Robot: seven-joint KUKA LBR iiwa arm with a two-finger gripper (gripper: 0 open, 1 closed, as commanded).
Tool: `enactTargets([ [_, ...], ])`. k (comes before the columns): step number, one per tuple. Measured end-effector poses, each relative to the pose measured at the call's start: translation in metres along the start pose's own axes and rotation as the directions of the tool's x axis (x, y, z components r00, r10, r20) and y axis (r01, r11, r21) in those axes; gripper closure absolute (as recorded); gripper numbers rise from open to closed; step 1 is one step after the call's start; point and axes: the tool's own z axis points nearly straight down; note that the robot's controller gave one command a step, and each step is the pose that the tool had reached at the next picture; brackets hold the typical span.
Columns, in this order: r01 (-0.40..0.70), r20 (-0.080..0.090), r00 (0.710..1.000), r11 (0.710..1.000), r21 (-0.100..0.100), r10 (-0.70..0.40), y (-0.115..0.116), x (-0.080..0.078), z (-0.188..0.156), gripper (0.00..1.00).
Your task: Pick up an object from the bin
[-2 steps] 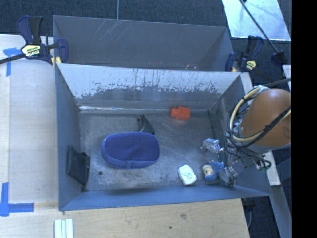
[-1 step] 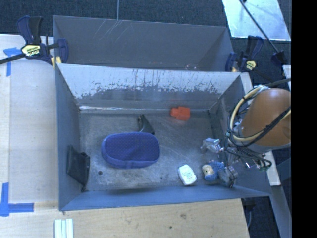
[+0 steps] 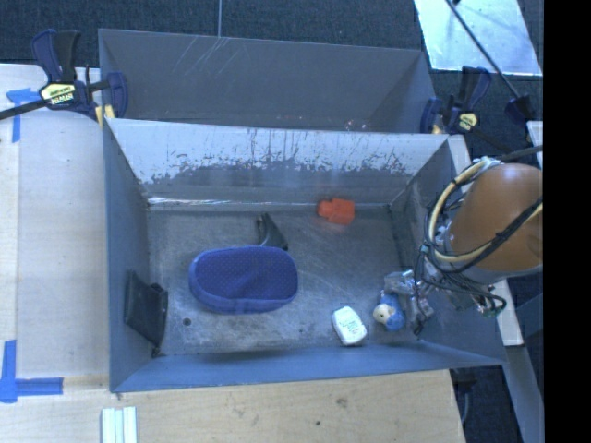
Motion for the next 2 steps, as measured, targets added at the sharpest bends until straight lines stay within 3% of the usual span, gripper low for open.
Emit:
enactTargets([
  [1, -0.001, -0.001, 1.000, 1.000, 0.000, 0.001, -0.001, -0.002, -0.045, 1.00],
  [2, -0.003, 0.003, 1.000, 1.000, 0.003, 0.003, -0.003, -0.005, -0.124, 1.00],
])
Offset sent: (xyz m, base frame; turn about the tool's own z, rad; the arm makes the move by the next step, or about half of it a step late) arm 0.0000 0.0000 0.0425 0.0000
